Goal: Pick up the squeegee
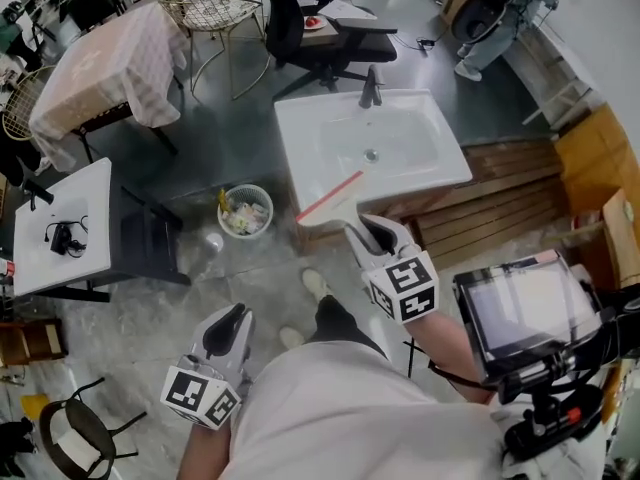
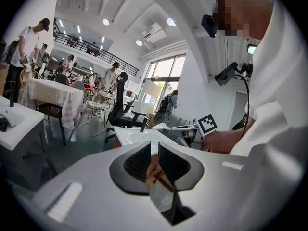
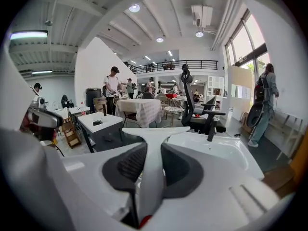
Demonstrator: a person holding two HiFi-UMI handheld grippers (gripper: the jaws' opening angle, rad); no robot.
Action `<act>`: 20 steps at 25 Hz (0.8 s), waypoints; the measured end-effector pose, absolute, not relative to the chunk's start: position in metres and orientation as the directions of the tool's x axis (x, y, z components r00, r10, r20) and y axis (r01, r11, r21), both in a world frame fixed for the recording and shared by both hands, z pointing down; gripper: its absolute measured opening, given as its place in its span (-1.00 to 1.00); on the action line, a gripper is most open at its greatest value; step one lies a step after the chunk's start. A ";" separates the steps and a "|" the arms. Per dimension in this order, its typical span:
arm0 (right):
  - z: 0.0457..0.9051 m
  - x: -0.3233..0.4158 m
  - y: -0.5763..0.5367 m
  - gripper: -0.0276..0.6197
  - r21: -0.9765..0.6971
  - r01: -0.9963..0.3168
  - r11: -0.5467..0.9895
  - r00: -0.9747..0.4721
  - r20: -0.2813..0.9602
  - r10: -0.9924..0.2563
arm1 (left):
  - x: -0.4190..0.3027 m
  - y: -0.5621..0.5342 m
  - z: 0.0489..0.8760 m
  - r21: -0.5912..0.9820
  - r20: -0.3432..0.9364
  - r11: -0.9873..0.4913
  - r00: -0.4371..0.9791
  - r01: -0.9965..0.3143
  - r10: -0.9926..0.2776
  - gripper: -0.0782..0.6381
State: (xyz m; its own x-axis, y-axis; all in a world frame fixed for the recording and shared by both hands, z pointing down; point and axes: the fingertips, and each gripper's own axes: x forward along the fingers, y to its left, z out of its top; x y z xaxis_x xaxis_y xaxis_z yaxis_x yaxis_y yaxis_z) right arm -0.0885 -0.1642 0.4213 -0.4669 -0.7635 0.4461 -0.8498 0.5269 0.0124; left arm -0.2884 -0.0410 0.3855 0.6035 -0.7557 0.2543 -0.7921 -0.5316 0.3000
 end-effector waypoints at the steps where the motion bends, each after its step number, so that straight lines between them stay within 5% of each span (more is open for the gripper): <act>1: 0.420 -0.089 -0.162 -0.61 0.012 -0.849 0.529 -0.470 0.442 -0.764 | -0.289 -0.039 0.386 0.299 0.254 -0.531 0.603 -0.793 -0.756 -0.62; 20: 0.415 -0.122 -0.150 -0.61 0.026 -0.823 0.567 -0.502 0.434 -0.748 | -0.312 -0.028 0.389 0.307 0.248 -0.517 0.591 -0.799 -0.767 -0.62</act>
State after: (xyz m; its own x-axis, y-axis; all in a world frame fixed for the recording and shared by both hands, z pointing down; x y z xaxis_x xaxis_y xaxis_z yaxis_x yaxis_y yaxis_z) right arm -0.1218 -0.1502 0.4147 -0.5020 -0.7483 0.4337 -0.8232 0.5672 0.0257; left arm -0.3117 -0.0285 0.3890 0.5915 -0.7671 0.2485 -0.7992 -0.5166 0.3074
